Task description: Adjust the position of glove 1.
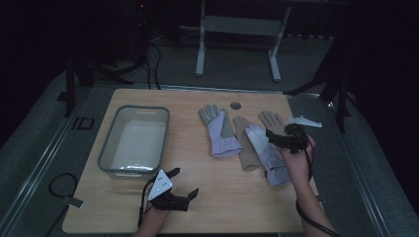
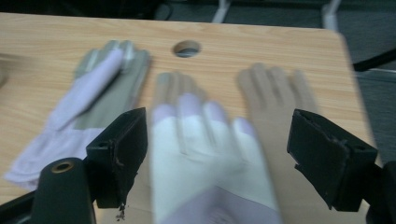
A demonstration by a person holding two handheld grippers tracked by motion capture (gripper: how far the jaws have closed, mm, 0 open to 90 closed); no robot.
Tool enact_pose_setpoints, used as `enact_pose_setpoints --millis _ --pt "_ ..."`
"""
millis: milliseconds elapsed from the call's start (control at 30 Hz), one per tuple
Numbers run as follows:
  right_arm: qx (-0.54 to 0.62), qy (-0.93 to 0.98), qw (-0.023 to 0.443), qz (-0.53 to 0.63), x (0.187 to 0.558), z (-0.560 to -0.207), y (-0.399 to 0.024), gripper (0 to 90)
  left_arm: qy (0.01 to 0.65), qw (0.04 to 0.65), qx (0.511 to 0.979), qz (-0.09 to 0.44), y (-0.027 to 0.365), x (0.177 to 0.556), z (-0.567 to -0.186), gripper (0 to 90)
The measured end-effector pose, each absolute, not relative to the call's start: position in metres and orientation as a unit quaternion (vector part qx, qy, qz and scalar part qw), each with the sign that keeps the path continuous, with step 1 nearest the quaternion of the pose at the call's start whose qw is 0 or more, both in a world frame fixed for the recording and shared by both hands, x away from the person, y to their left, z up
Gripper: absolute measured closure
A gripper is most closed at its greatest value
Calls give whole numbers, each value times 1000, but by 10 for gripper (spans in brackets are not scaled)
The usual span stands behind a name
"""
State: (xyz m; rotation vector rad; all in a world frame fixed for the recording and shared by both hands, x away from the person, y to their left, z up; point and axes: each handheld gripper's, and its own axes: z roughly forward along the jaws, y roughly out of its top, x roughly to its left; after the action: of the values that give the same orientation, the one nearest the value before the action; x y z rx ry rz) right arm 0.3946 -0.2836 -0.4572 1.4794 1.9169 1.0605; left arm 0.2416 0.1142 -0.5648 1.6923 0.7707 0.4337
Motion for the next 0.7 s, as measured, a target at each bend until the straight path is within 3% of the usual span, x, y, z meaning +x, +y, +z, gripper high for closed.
enact_pose_setpoints --millis 700 --pt "475 767 184 389 434 -467 -182 238 327 579 726 178 114 242 -565 19"
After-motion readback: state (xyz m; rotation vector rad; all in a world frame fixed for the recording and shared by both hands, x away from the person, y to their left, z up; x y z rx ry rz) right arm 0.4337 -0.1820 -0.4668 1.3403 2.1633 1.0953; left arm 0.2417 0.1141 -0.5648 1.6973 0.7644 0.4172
